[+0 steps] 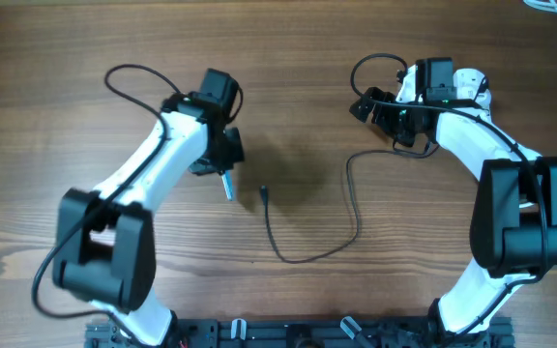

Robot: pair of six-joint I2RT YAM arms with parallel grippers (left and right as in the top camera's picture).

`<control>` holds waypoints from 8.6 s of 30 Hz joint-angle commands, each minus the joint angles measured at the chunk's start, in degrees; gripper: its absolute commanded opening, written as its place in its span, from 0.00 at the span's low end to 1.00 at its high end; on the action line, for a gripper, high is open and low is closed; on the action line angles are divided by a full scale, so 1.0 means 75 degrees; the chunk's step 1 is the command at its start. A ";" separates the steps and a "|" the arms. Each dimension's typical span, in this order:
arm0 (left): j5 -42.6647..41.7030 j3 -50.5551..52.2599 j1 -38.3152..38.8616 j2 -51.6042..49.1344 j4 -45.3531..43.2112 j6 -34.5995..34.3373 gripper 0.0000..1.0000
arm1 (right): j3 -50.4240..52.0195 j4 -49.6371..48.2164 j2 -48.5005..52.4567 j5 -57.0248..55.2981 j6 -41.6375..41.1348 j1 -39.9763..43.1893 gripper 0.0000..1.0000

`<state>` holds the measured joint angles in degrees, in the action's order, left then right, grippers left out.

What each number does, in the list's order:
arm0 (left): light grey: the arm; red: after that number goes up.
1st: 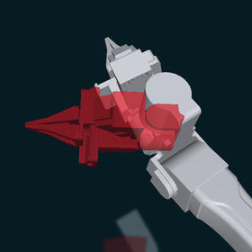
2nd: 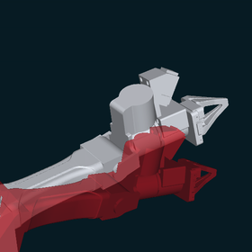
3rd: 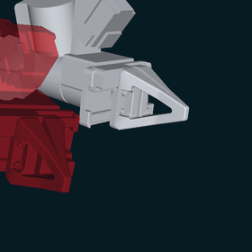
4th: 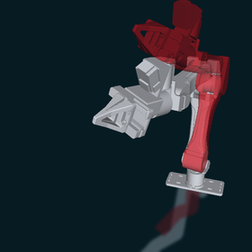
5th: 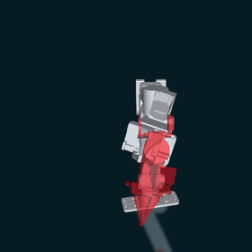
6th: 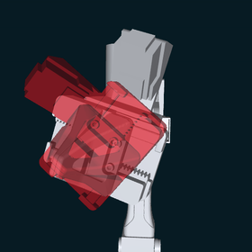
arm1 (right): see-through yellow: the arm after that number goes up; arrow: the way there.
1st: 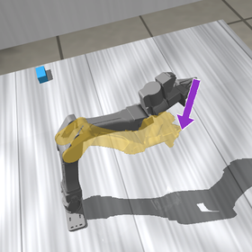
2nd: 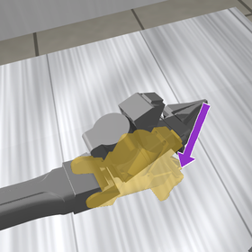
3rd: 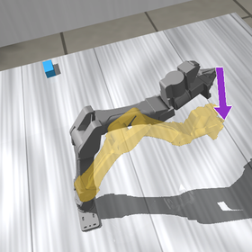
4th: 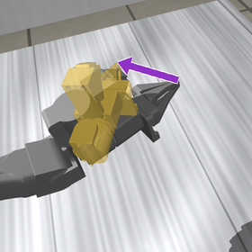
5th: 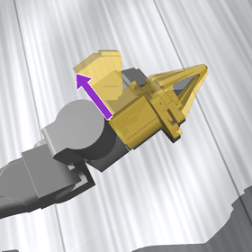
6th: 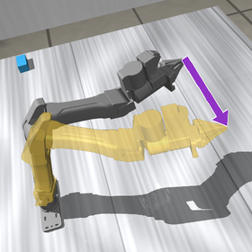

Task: Plug charger to phone and switch on socket
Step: 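Lift the phone with the left gripper, move it left and tilt upright, then reach the right gripper to the black cable connector on the table, then lower the right gripper and grasp the black USB-C connector, then carry the connector left with the right gripper to the phone's bottom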

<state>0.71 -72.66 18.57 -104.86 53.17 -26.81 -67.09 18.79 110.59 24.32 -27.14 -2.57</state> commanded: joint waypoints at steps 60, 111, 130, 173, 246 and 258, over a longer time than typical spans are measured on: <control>-0.7204 0.0941 -0.3209 0.1023 -0.1746 0.2655 0.04 | 0.0006 0.0764 0.0105 0.0446 -0.0358 -0.0017 1.00; -0.7029 0.1574 -0.4097 0.1020 -0.2436 0.2687 0.04 | 0.0003 0.3299 0.0131 -0.1722 -0.1690 -0.4366 0.30; -0.6886 0.1574 -0.4097 0.1020 -0.2436 0.2690 0.04 | -0.1437 0.5464 0.0128 -0.1501 0.0195 -0.2847 0.84; -0.6889 0.1574 -0.4097 0.1020 -0.2433 0.2687 0.04 | -0.1236 0.4602 0.0131 -0.2605 -0.1900 -0.3777 0.73; -0.7533 0.1574 -0.4092 0.1020 -0.2500 0.2754 0.04 | -0.0702 0.1868 -0.0315 0.5217 0.4972 -0.5152 0.04; -0.8180 0.1574 -0.3815 0.1020 -0.2637 0.2748 0.04 | -0.0350 -0.0743 -0.0315 0.3453 0.0836 -0.5805 0.04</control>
<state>-57.21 -60.88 -11.18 -97.71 34.15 -7.55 -70.19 14.46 108.73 55.70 -9.89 -46.33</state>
